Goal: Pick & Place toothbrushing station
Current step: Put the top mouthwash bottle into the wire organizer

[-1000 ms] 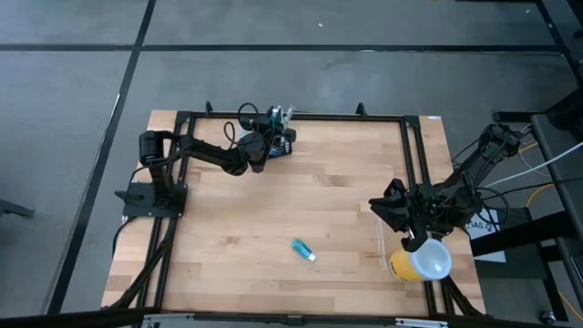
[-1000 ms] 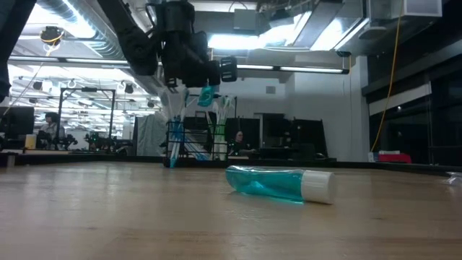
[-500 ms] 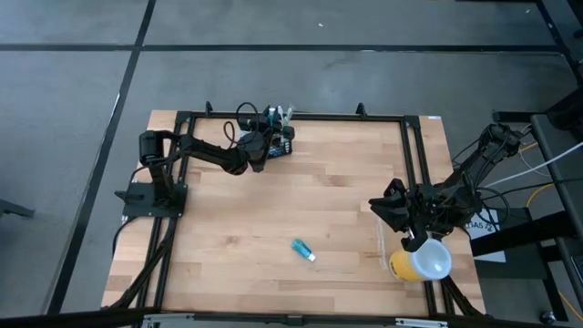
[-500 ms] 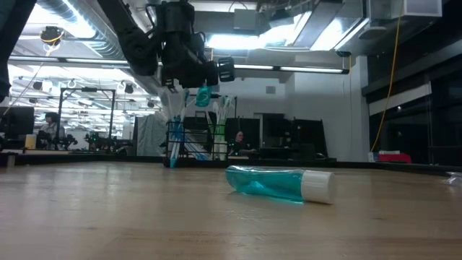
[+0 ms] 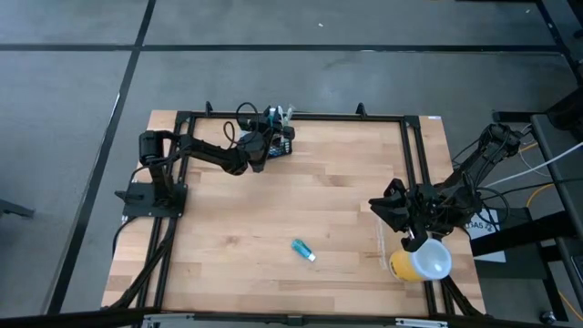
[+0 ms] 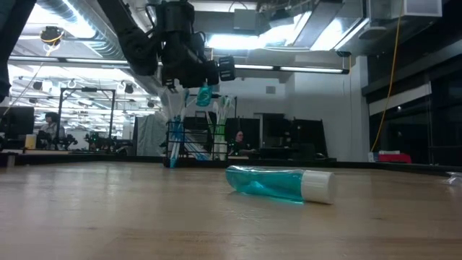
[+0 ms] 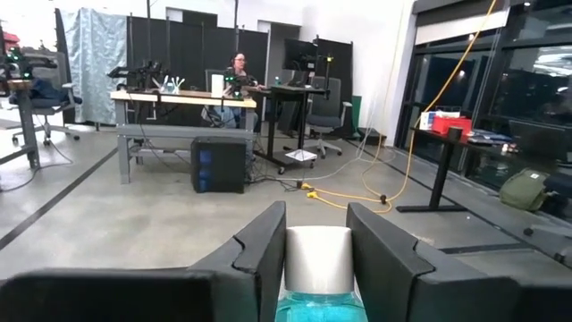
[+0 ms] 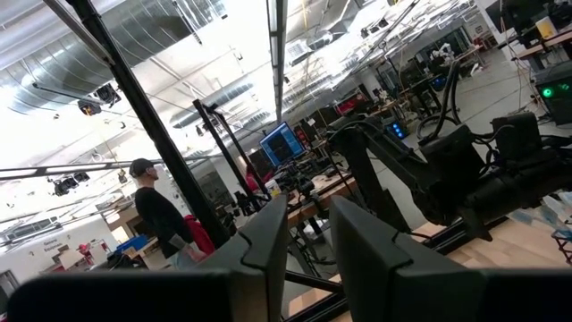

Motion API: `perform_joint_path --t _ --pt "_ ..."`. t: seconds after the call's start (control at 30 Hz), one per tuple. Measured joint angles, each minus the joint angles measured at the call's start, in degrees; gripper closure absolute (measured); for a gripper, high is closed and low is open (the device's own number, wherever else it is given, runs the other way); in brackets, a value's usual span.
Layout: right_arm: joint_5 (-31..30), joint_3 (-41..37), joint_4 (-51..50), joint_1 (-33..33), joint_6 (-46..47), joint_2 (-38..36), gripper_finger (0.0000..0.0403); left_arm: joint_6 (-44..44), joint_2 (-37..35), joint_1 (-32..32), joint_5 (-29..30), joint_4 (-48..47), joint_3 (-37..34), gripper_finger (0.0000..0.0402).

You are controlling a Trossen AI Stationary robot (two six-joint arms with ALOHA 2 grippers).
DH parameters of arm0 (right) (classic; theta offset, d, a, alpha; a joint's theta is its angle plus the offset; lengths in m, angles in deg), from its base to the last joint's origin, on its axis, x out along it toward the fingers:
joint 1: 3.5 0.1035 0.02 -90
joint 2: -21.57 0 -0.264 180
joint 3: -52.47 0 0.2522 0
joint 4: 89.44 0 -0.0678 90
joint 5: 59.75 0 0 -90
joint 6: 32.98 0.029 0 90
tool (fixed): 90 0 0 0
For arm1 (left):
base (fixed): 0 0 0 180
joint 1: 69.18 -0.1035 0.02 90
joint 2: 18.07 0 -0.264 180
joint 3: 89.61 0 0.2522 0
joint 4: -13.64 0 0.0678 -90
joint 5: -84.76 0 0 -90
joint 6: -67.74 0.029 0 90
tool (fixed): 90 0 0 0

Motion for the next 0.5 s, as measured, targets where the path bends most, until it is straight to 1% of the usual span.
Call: perform_joint_path --t 0.13,0.27,0.43,0.5 --pt "0.0 0.0 0.0 0.0 0.0 0.0 0.0314 0.1 0.0 0.0 0.0 0.0 0.0 0.0293" --pt "0.0 0.0 0.0 0.0 0.0 0.0 0.0314 0.9 0.0 -0.3 -0.6 2.2 0.0 0.0294" --pt "0.0 0.0 0.0 0.0 0.0 0.0 0.0314 4.1 0.0 -0.6 -1.9 5.8 0.0 0.0276" --pt "0.0 0.0 0.0 0.0 0.0 0.0 0.0314 4.7 0.0 -0.5 -2.1 5.8 0.0 0.027"
